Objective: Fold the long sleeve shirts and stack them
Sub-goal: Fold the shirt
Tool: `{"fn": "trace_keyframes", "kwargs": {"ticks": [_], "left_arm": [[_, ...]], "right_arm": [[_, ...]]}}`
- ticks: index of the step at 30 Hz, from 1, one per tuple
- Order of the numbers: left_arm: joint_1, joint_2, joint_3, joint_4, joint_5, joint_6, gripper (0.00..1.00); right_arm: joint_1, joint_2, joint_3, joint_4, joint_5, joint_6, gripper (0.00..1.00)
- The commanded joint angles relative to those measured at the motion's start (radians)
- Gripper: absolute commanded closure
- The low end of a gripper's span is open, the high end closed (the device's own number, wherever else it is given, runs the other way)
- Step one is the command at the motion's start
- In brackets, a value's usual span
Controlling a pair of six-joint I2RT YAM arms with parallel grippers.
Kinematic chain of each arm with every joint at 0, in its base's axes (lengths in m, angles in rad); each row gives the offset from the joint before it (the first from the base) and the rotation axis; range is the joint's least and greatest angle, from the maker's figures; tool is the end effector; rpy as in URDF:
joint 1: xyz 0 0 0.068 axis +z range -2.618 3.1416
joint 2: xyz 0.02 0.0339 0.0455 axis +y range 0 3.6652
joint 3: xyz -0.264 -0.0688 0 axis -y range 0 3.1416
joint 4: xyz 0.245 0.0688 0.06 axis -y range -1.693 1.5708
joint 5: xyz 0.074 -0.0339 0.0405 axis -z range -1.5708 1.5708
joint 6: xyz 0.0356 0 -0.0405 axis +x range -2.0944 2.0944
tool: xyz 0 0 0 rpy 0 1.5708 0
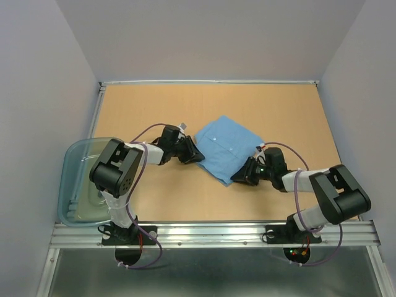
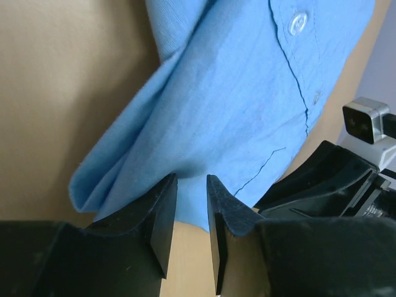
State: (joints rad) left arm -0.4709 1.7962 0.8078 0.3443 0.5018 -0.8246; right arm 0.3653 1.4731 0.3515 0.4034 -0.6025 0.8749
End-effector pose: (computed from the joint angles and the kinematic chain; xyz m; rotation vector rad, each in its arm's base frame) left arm 0.3024 -0.1731 0.1360 -0.1201 2.4245 -1.2180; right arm 0.2099 0.1019 0.1136 0.2862 2.4863 1.2807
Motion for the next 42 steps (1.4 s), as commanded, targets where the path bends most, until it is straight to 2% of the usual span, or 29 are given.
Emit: {"fn": "trace_keyframes", "kwargs": {"ticks": [1,3,9,13,14,17,21,23,28,31,35,39,42], "left_arm": [[0.041,0.008,-0.030,-0.028,-0.055,0.041,0.62],[0.041,-0.014,-0.021,-0.033,-0.057,0.051,0.62],[0.029,-0.067,-0.022,-0.060,-0.074,0.065,0.61],[0.026,-0.080,-0.030,-0.065,-0.080,0.070,0.61],[0.026,-0.077,-0.030,-0.068,-0.080,0.071,0.61],[0.026,-0.070,-0.022,-0.070,-0.085,0.070,0.61],[0.028,-0.061,-0.012,-0.080,-0.101,0.074,0.61],[0.034,-0.052,-0.004,-0.083,-0.101,0.074,0.61],[0.064,-0.034,0.011,-0.087,-0.101,0.079,0.61],[0.110,-0.018,0.022,-0.096,-0.098,0.093,0.61],[0.153,-0.005,0.044,-0.113,-0.091,0.133,0.61],[0.152,-0.053,0.091,-0.157,-0.066,0.159,0.59],[0.135,-0.153,0.117,-0.204,-0.081,0.176,0.58]], "right_arm": [[-0.083,-0.068,-0.023,-0.033,-0.039,-0.046,0.70],[-0.085,-0.123,0.016,-0.131,-0.034,-0.100,0.71],[-0.062,-0.201,0.168,-0.133,-0.088,-0.042,0.70],[0.026,-0.113,0.216,0.058,-0.098,0.085,0.69],[0.065,-0.081,0.222,0.154,-0.094,0.104,0.69],[0.150,0.097,0.262,0.259,-0.050,0.121,0.69],[0.184,0.219,0.236,0.440,-0.048,0.176,0.70],[0.184,0.269,0.195,0.460,-0.020,0.161,0.71],[0.181,0.358,0.129,0.460,-0.060,0.145,0.73],[0.121,0.343,0.048,0.460,-0.062,0.165,0.74],[-0.040,0.238,-0.003,0.456,-0.143,0.138,0.74],[-0.083,0.074,0.059,0.384,-0.189,0.144,0.73],[-0.088,0.021,0.139,0.327,-0.194,0.139,0.72]]}}
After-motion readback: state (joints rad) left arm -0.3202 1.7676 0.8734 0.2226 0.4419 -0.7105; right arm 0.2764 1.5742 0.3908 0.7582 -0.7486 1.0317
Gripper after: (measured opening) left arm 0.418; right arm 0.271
